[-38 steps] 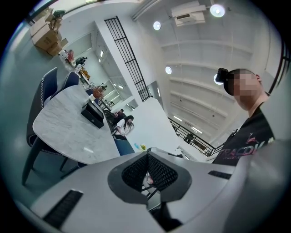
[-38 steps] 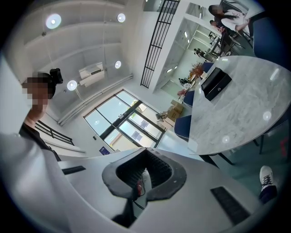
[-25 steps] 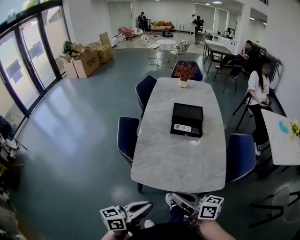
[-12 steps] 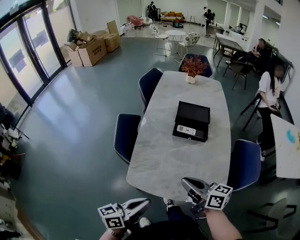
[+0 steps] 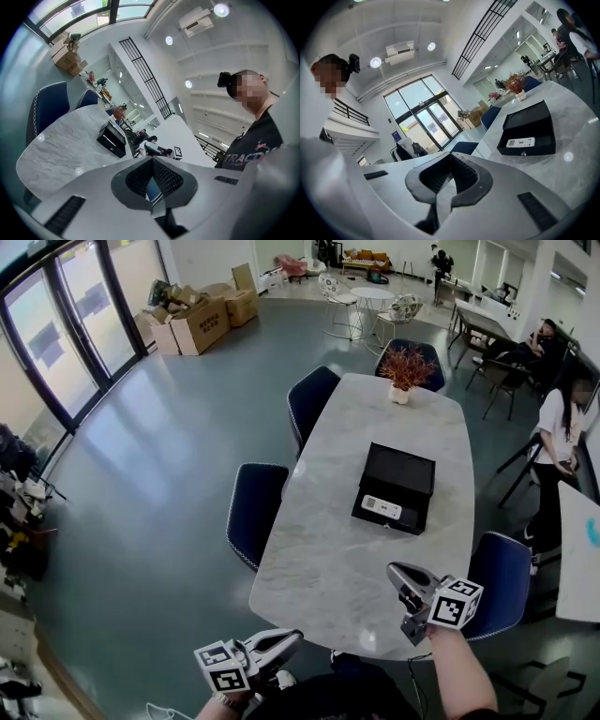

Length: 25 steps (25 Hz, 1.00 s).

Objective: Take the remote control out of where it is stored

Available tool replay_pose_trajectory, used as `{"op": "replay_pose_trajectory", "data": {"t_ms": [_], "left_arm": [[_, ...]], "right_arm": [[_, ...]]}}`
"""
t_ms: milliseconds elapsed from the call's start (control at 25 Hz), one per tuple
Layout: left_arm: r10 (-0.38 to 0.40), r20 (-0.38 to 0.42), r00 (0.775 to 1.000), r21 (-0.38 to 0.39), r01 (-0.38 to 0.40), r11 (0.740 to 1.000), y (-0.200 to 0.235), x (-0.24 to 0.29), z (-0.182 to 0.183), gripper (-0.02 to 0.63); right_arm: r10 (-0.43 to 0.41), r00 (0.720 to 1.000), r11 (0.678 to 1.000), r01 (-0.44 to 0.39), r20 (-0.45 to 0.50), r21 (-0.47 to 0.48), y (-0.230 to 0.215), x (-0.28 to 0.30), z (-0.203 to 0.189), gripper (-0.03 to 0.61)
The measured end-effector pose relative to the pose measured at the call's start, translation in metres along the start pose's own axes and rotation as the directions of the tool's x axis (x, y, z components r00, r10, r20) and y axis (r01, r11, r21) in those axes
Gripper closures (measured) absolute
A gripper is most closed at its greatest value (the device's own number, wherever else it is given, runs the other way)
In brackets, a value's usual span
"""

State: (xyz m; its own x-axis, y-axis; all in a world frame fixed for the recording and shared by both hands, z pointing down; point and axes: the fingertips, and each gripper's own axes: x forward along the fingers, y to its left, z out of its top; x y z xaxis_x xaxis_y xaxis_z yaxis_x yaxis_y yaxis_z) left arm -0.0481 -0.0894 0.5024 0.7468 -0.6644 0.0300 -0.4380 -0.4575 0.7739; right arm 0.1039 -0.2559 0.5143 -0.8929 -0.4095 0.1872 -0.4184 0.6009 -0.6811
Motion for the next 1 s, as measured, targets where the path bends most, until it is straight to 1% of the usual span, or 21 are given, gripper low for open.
{"op": "replay_pose_trajectory", "data": {"t_ms": [160,240,320,440,520,560,640,720,880,1000], "left_arm": [[0.037,0.029,0.999,0.009,-0.037,0.999,0.005,0.005,0.012,0.608],[0.060,0.041,0.997,0.010,-0.060,0.998,0.009,0.005,0.016,0.608],[0.079,0.051,0.996,0.007,-0.080,0.997,0.013,0.004,0.017,0.608],[0.105,0.070,0.992,-0.008,-0.104,0.995,0.013,0.005,0.017,0.607],[0.122,0.081,0.989,-0.022,-0.120,0.992,0.015,0.005,0.015,0.608],[0.130,0.086,0.988,-0.027,-0.128,0.991,0.017,0.005,0.014,0.608],[0.147,0.095,0.985,-0.037,-0.144,0.989,0.021,0.004,0.013,0.608],[0.162,0.102,0.982,-0.047,-0.158,0.986,0.023,0.004,0.011,0.608],[0.184,0.120,0.976,-0.065,-0.177,0.982,0.021,0.008,0.009,0.609],[0.209,0.129,0.969,-0.073,-0.201,0.977,0.023,0.007,0.008,0.608]], "right_arm": [[-0.043,0.997,0.997,0.040,-0.058,-0.059,-0.049,0.012,0.018,0.568],[-0.090,0.991,0.991,0.079,-0.094,-0.110,-0.072,0.021,0.030,0.568],[-0.157,0.978,0.975,0.132,-0.139,-0.177,-0.093,0.029,0.042,0.568],[-0.208,0.956,0.961,0.159,-0.206,-0.228,-0.125,0.039,0.059,0.559],[-0.232,0.938,0.952,0.165,-0.256,-0.258,-0.147,0.048,0.066,0.512],[-0.248,0.926,0.945,0.167,-0.284,-0.281,-0.158,0.053,0.069,0.506],[-0.293,0.894,0.924,0.173,-0.339,-0.342,-0.180,0.065,0.072,0.495],[-0.345,0.850,0.898,0.177,-0.398,-0.402,-0.204,0.072,0.071,0.474],[-0.418,0.747,0.863,0.148,-0.518,-0.483,-0.243,0.080,0.063,0.448],[-0.456,0.669,0.837,0.098,-0.587,-0.539,-0.264,0.088,0.054,0.429]]}}
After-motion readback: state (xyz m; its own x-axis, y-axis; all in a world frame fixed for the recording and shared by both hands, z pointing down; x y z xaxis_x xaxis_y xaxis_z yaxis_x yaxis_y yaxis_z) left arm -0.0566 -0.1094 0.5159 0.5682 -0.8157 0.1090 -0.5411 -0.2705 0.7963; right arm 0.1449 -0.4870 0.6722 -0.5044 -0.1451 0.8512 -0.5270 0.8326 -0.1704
